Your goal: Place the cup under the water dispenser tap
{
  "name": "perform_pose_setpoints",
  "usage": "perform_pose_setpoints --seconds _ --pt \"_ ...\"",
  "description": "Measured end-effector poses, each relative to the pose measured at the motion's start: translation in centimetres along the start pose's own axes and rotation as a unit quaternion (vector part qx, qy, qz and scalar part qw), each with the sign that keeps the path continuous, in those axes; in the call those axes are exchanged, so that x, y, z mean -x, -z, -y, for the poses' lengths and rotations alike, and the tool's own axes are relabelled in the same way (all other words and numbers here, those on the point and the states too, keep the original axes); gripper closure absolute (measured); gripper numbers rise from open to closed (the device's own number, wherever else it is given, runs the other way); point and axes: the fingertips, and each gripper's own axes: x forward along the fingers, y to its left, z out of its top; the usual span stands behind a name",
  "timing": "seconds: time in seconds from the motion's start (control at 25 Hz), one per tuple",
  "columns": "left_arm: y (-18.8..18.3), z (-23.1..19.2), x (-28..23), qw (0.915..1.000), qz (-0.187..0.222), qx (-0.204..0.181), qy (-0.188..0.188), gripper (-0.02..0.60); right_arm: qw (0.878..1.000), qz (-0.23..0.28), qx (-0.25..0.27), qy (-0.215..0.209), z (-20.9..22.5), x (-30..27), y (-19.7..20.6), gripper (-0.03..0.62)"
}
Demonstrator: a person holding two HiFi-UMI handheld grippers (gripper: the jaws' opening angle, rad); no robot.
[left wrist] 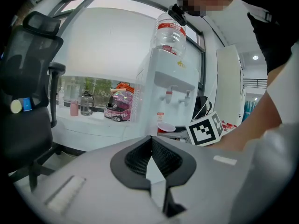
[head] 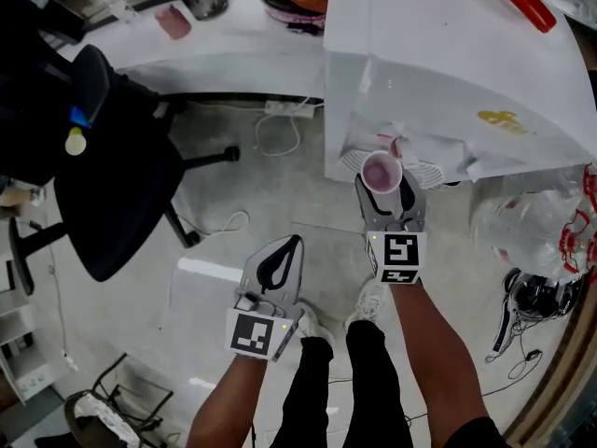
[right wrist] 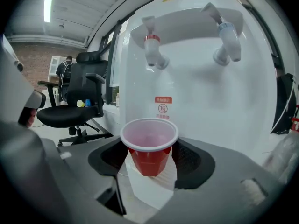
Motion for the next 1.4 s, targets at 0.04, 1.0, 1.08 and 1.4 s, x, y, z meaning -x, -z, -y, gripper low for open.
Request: perform_pose_setpoints --seconds 0.04,1.0,1.08,1.4 --pt "0.2 0.0 0.0 1.0 -0.002 0.001 0.0 0.565 1.0 -0.002 0.0 0.001 0.0 -0.1 0.2 0.298" --pt "0.3 -0.1 -0.2 0.9999 -0.011 0.003 0.003 0.565 0.999 -0.027 -0.016 0.008 0.5 -0.1 1.6 0.191" --pt "-0.4 0.1 0.1 0.9999 -0.009 0.003 0.004 0.565 0.999 -0.029 -0.023 0.007 0.2 1.5 1.3 0.191" --pt "-5.0 1.4 2.4 0.9998 0.003 0.01 0.016 0.565 0.998 0.038 -0.047 -0.016 -3.9 10.6 -7.1 0.262"
